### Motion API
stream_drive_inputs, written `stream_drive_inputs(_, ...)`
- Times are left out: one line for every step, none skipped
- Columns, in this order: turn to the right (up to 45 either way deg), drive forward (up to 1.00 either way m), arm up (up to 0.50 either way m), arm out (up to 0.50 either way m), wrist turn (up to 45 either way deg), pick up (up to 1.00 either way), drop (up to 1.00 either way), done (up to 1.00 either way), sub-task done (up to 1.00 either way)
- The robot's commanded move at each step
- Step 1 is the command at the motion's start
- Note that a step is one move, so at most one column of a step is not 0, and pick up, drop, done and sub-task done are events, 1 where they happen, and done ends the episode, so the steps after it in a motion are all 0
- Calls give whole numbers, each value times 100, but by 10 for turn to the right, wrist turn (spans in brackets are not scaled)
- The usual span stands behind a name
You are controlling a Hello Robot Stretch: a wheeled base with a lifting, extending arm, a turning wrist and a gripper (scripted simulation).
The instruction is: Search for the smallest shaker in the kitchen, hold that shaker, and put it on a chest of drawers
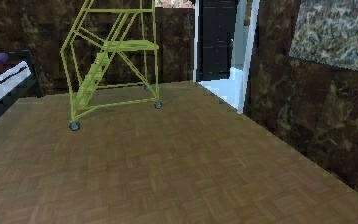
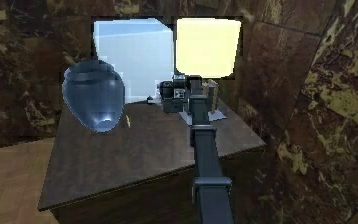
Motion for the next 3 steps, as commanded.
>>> stream_drive_inputs(0,0,0,0,0,0,100,0,0)
stream_drive_inputs(0,0,10,0,0,0,0,0,0)
stream_drive_inputs(0,0,0,-8,0,0,0,0,0)
